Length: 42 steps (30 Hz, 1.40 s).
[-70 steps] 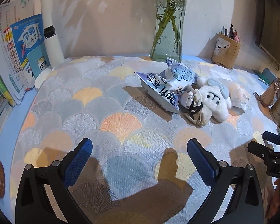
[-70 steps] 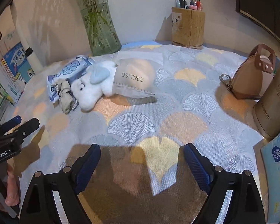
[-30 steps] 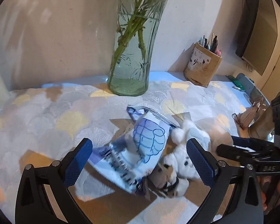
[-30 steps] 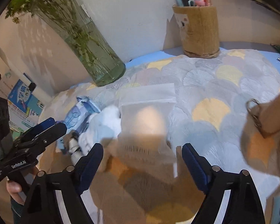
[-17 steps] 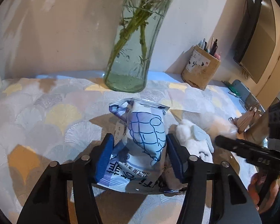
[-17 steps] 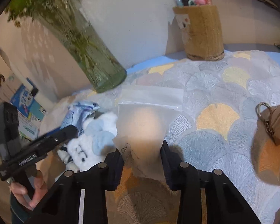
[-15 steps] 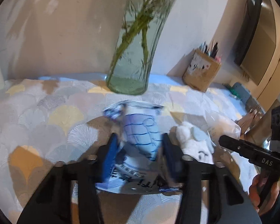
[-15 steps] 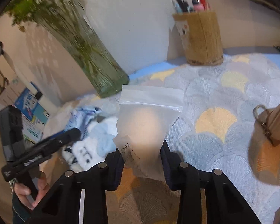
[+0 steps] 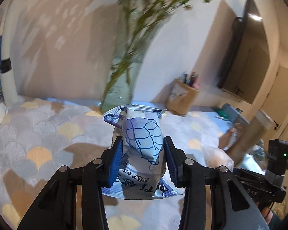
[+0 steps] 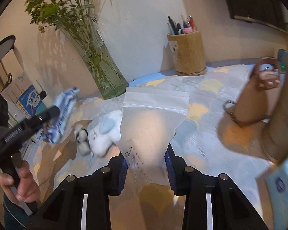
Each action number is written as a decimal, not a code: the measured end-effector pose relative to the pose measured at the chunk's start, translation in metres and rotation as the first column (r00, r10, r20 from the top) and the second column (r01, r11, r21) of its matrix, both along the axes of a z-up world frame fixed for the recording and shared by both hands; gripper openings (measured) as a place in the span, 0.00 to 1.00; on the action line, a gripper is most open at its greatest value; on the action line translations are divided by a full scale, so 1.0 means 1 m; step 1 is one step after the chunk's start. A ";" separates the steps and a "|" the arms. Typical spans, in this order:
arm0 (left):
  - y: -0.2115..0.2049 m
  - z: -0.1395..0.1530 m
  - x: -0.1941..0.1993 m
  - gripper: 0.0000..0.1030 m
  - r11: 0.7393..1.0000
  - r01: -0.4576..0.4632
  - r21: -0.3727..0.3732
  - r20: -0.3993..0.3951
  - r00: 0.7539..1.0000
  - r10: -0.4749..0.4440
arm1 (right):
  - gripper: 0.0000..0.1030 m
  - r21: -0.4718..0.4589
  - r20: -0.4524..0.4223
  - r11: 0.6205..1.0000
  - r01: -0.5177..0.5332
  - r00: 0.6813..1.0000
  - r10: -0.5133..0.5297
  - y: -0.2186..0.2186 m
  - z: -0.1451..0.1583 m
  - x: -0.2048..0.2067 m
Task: Organize soft objects
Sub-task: 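Carry the snack bag and zip bag to the bowl and release them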
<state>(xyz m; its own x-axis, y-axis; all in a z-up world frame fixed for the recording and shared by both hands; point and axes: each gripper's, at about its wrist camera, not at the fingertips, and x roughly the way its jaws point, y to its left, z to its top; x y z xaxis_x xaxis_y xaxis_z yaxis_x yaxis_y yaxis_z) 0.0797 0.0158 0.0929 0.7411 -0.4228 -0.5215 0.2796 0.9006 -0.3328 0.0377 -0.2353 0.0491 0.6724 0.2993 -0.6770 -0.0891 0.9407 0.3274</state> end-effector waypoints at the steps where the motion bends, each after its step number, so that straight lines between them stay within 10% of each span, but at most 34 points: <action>1: -0.004 0.004 -0.008 0.38 1.000 0.010 -0.002 0.009 1.000 -0.010 | 0.34 -0.004 0.004 1.000 0.005 1.000 -0.005 -0.002 0.005 -0.009; 11: -0.111 0.023 -0.055 0.38 0.963 0.266 0.034 0.004 0.964 -0.267 | 0.34 0.155 -0.178 0.987 0.039 0.984 -0.011 -0.058 0.020 -0.057; 26: -0.328 0.052 -0.080 0.38 0.780 0.613 0.125 0.015 0.785 -0.620 | 0.34 0.119 -0.143 0.922 0.368 0.925 -0.351 -0.239 0.067 -0.126; 31: -0.377 0.052 -0.080 0.38 0.824 0.527 0.210 0.030 0.839 -0.544 | 0.34 0.107 -0.094 0.885 0.453 0.891 -0.445 -0.286 0.076 -0.121; 42: -0.446 0.042 -0.058 0.41 0.838 0.483 0.255 0.077 0.853 -0.515 | 0.35 -0.061 -0.044 0.815 0.576 0.815 -0.578 -0.344 0.083 -0.060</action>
<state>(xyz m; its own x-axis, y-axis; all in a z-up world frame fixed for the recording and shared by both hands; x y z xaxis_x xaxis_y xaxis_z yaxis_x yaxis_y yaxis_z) 0.0219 -0.4303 0.1351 0.5305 -0.6418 -0.5537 0.7387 0.6704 -0.0693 -0.0223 -0.5790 0.1319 0.6719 -0.1616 -0.7228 0.4923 0.8266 0.2728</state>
